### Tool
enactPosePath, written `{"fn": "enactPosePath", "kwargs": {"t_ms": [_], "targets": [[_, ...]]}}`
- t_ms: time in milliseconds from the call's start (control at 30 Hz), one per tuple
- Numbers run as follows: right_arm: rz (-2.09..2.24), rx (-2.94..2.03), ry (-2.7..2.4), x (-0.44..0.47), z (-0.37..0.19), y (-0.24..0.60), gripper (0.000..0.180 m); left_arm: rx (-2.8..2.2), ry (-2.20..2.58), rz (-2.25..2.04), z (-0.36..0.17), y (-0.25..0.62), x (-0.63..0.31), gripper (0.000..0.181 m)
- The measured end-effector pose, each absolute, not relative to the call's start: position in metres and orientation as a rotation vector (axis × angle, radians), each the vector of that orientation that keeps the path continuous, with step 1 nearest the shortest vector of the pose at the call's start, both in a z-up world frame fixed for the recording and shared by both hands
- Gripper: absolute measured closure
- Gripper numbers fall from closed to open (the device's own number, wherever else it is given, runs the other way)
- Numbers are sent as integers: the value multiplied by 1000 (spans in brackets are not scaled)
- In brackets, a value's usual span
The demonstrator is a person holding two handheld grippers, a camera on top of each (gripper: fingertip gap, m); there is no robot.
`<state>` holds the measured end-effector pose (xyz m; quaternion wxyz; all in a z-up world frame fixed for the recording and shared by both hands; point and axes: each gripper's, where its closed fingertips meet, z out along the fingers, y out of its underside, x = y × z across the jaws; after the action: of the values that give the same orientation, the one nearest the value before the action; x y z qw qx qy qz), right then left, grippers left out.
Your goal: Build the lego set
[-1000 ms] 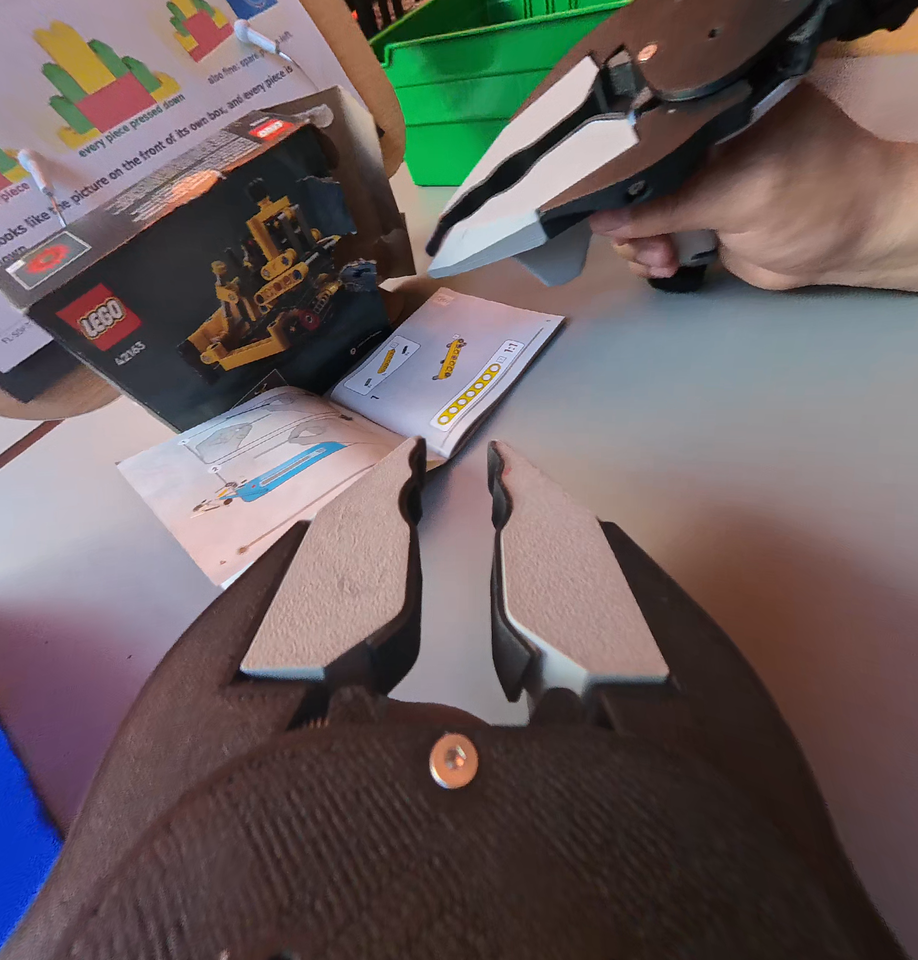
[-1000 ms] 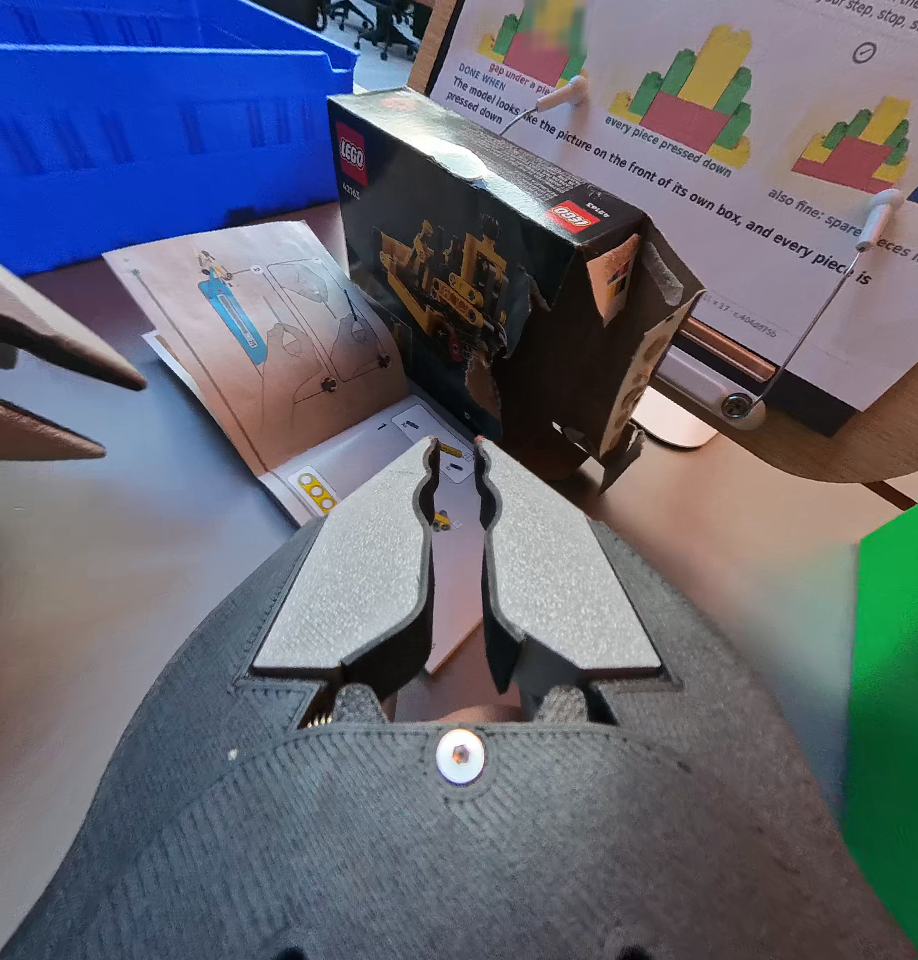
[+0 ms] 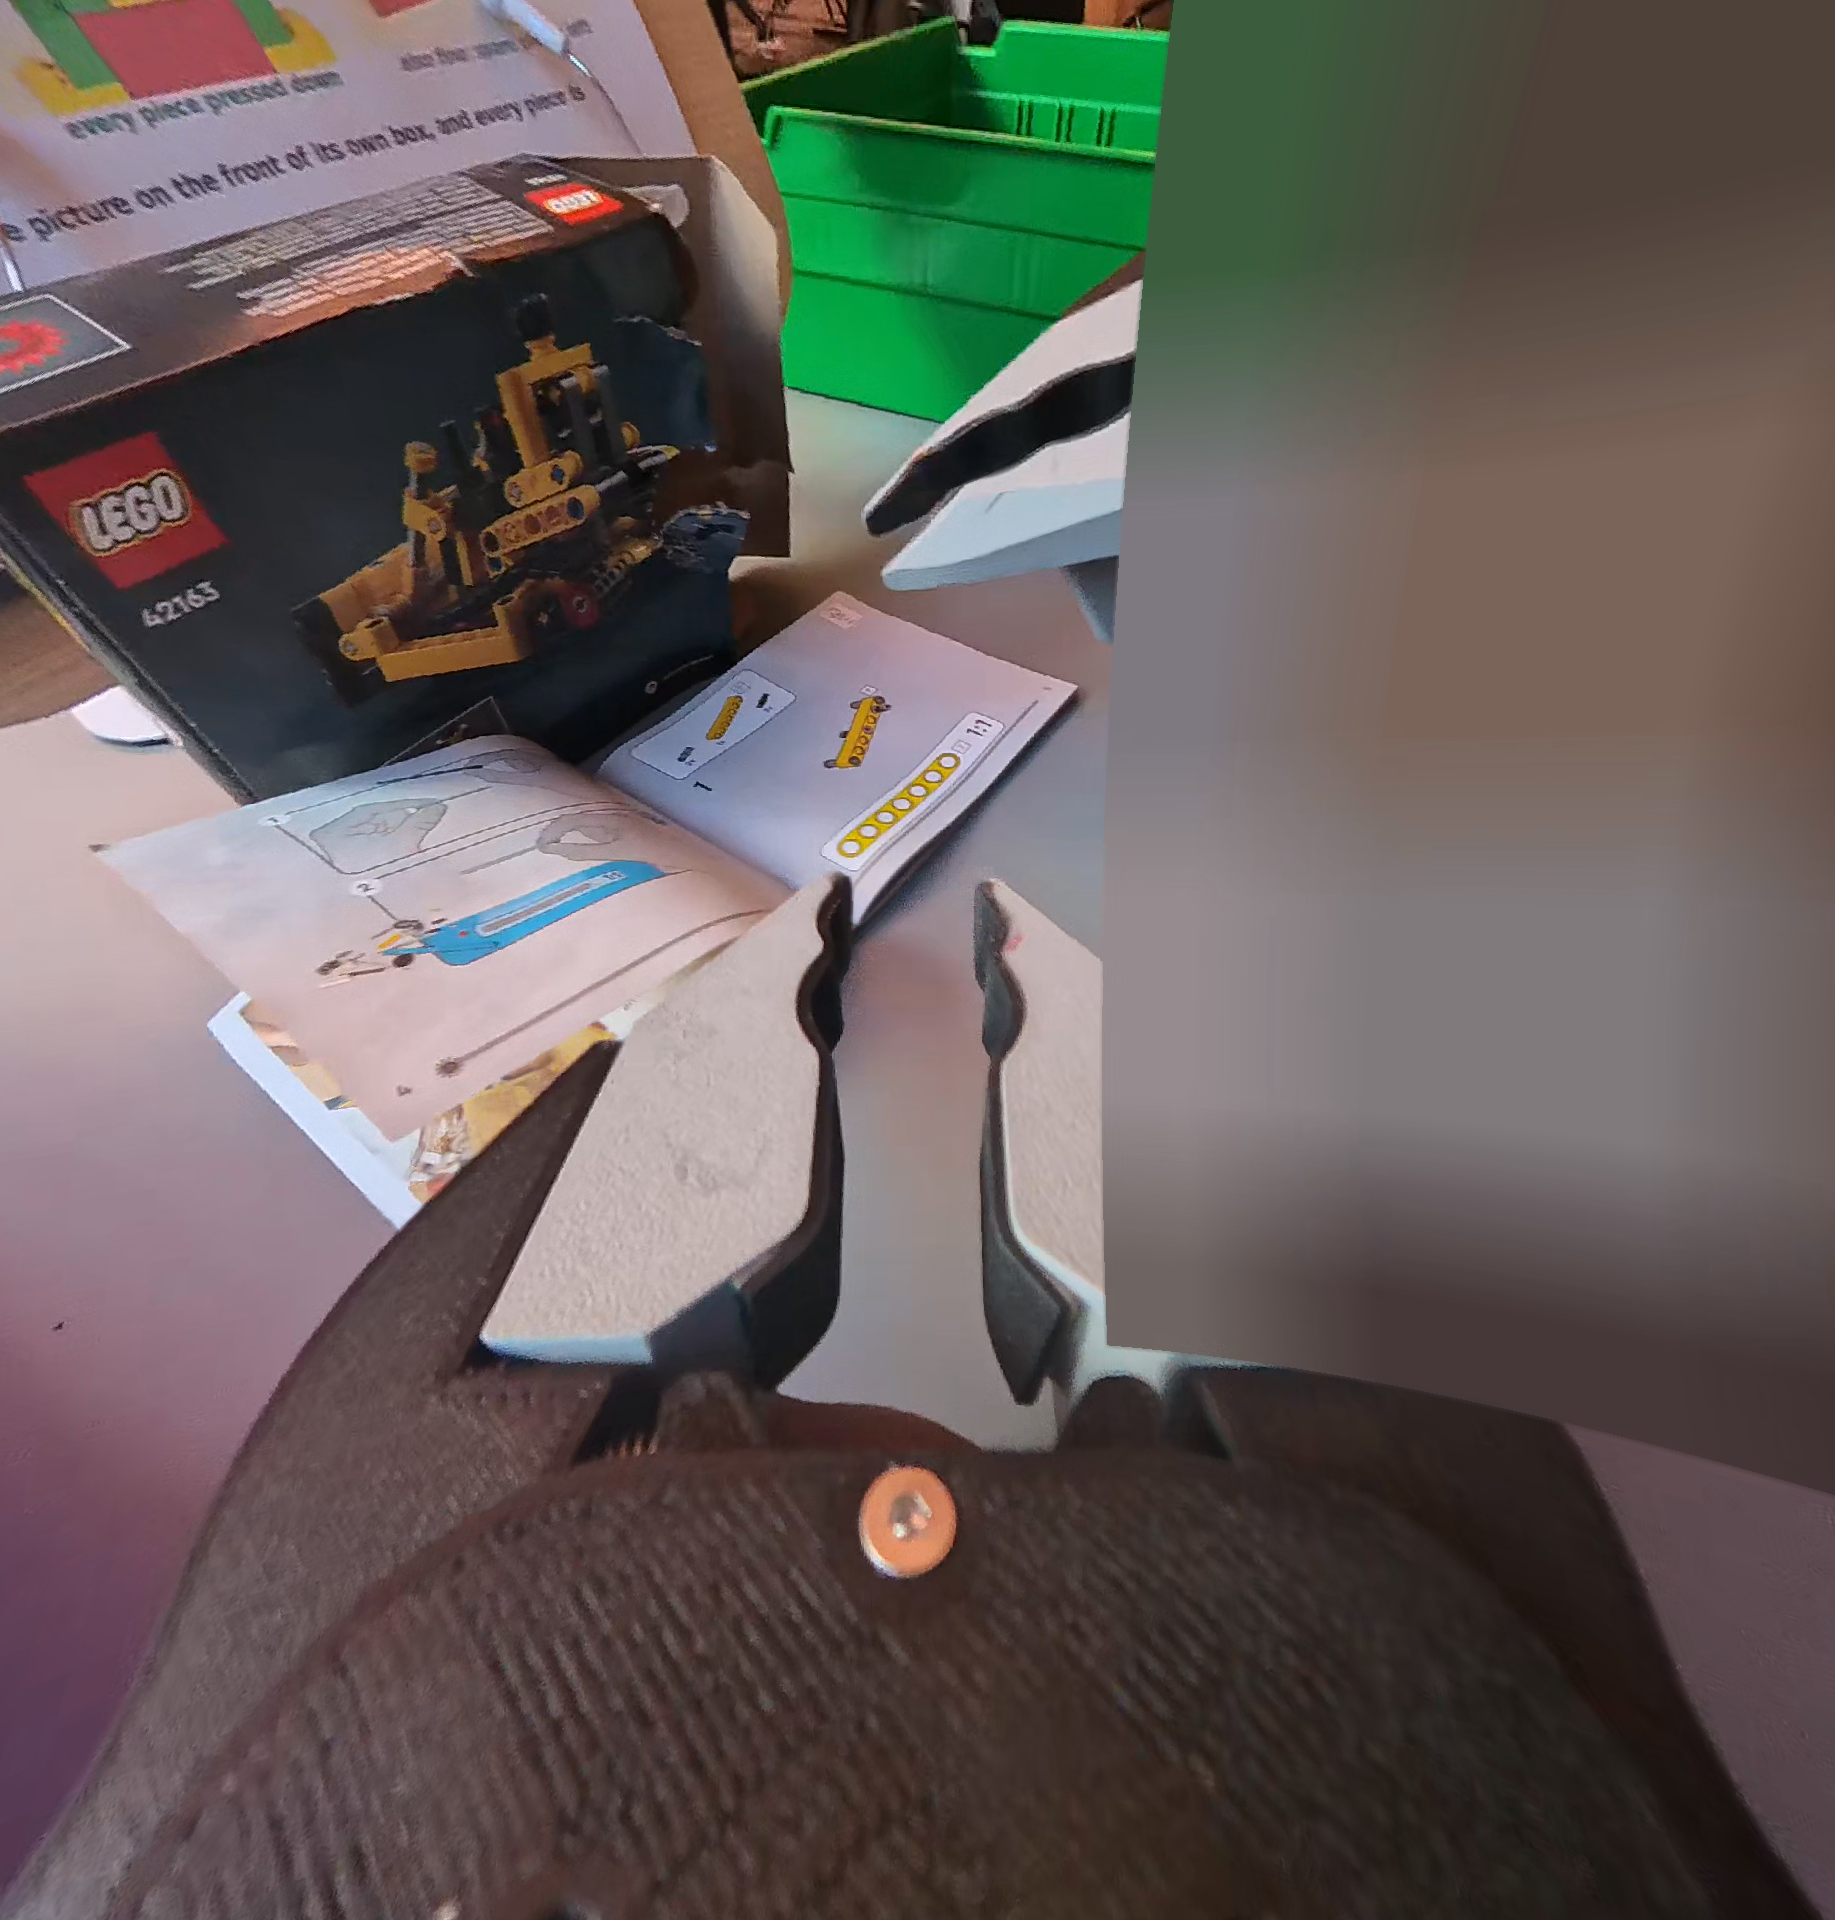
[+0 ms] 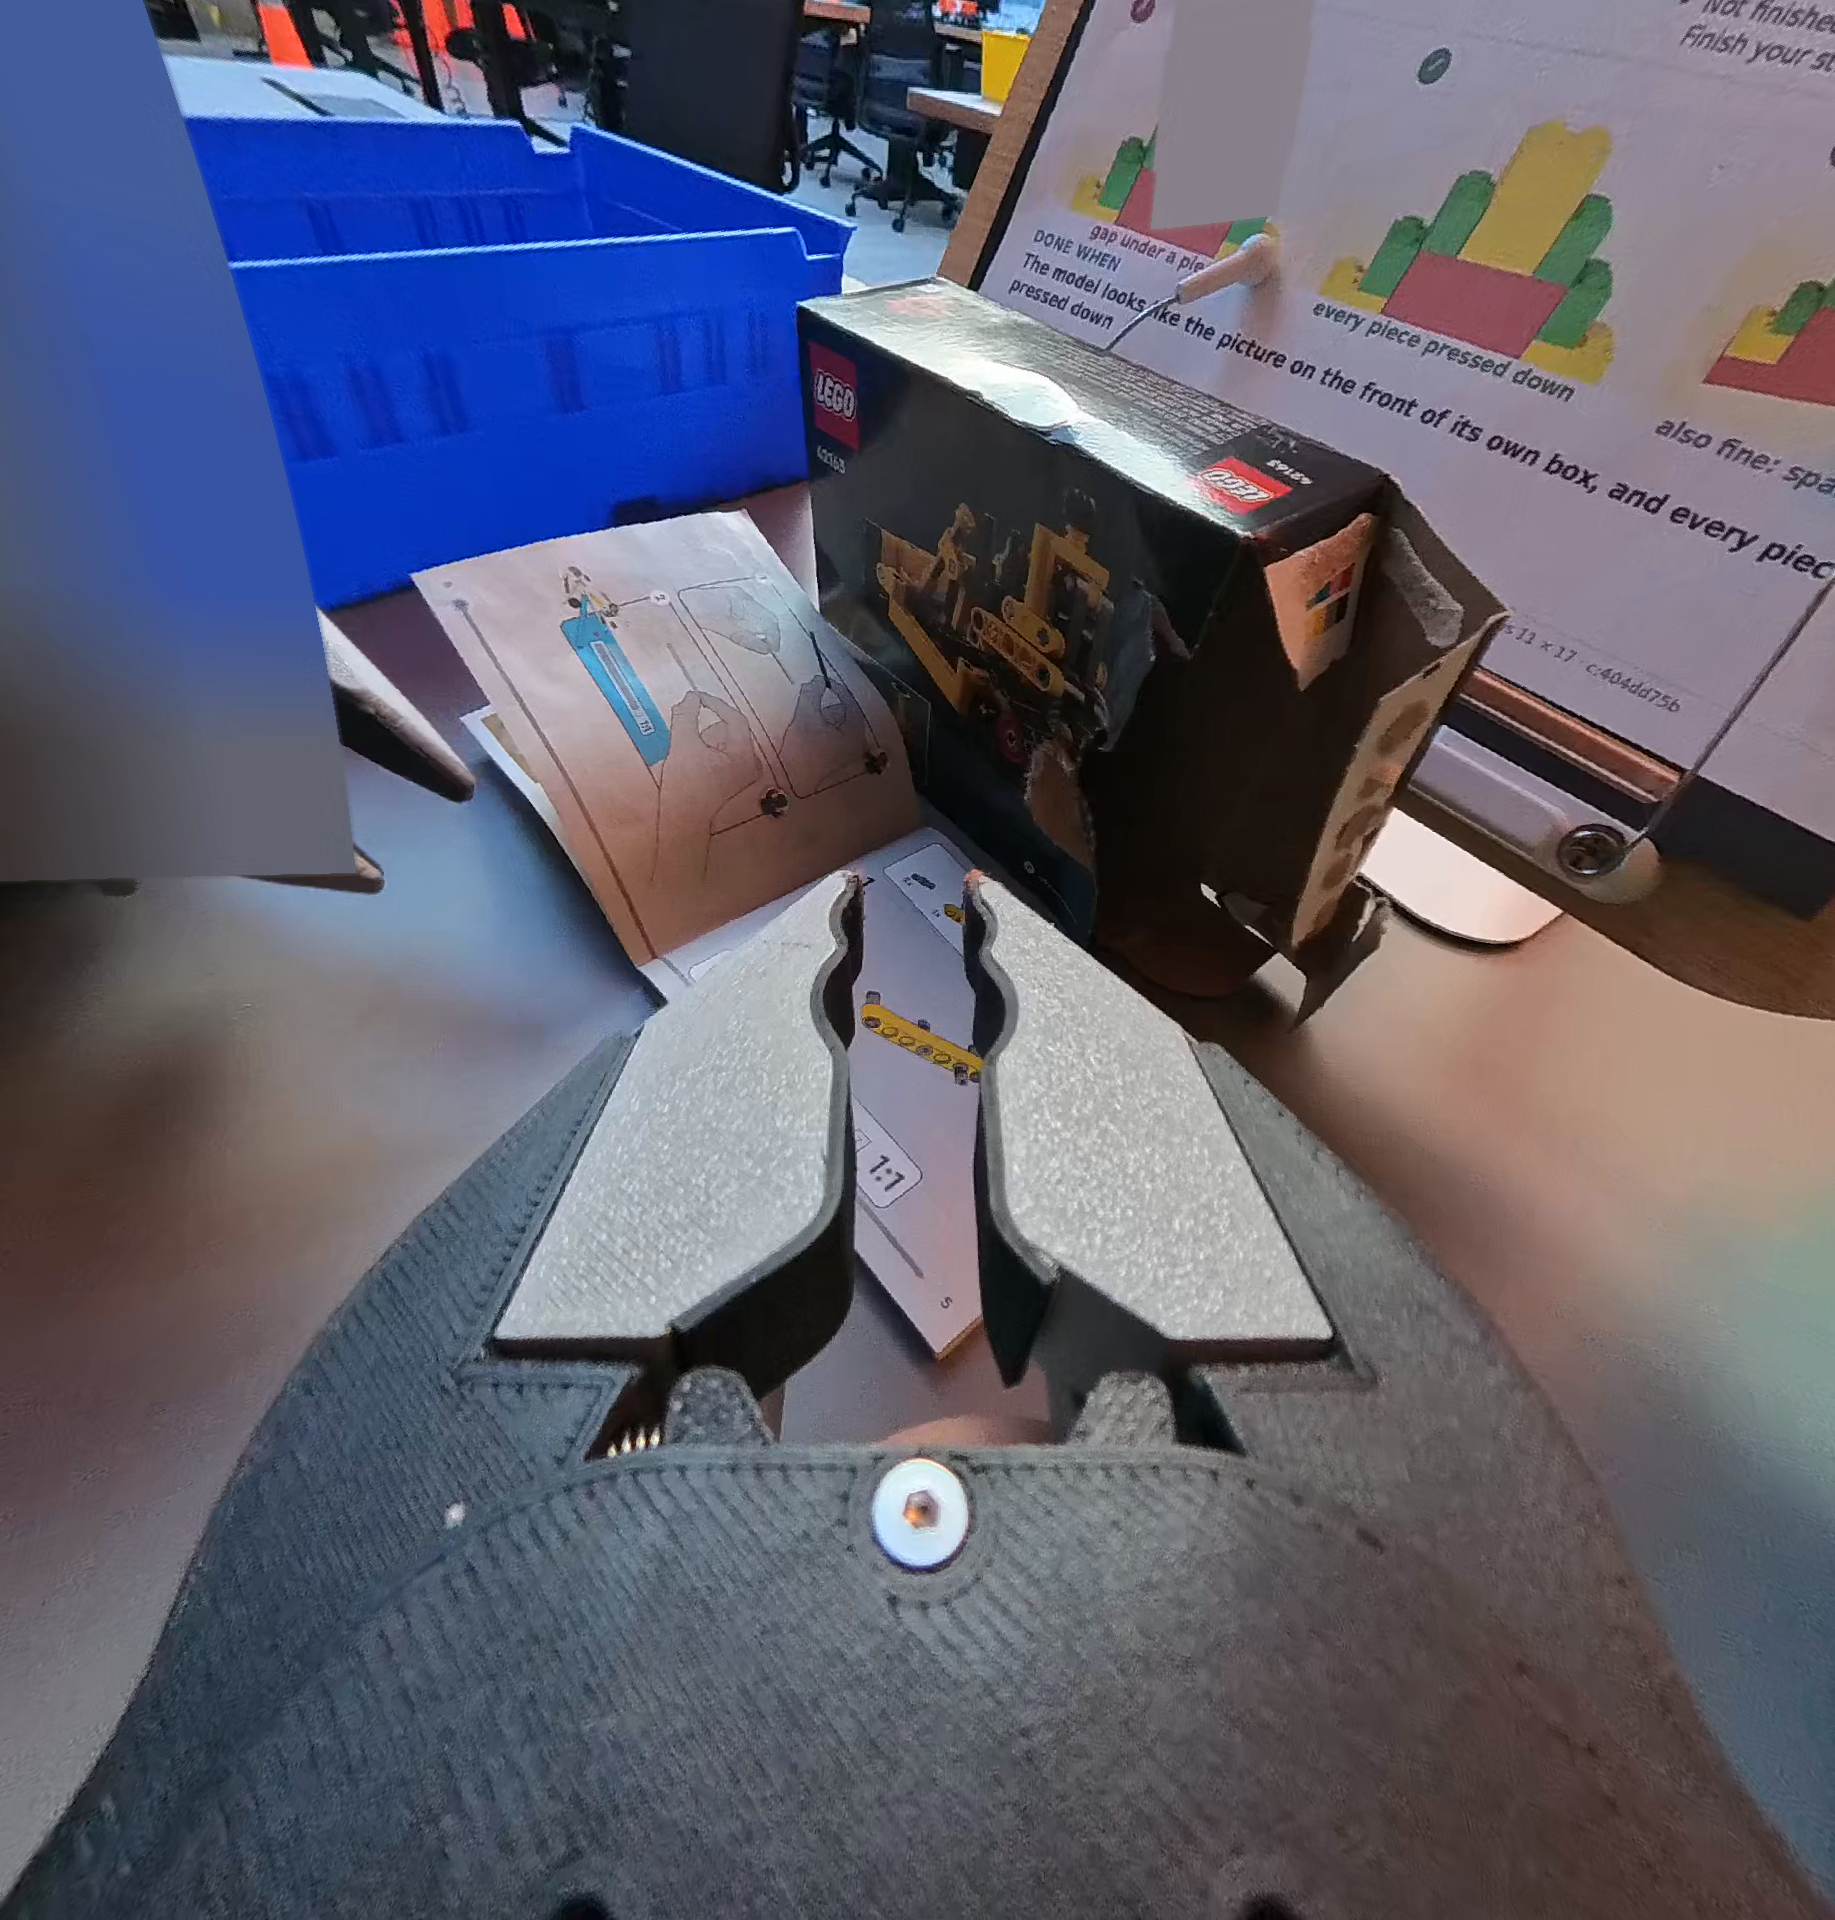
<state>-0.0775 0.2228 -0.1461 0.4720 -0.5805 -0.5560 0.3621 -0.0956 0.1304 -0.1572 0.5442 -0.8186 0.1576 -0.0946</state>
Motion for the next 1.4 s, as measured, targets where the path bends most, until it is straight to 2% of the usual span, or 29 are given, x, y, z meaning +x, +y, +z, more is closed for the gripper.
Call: {"fn": "enactPosePath", "kwargs": {"t_ms": [33, 233, 700, 1133, 1400], "targets": [[882, -1419, -1367, -78, -146, 222, 163, -1950, 377, -230, -158, 130, -94, 160], [863, -1418, -1358, -78, -146, 228, 161, -1964, 406, -274, -160, 124, -79, 160], [682, -1423, -1309, -77, -148, 243, 154, -1930, 520, -81, -161, 125, -73, 161], [690, -1458, -1268, -83, -147, 243, 157, -1917, 501, -1, -155, 128, -87, 160], [650, -1450, -1291, -79, -149, 257, 166, -1885, 379, 1, -138, 131, -112, 161]]}}
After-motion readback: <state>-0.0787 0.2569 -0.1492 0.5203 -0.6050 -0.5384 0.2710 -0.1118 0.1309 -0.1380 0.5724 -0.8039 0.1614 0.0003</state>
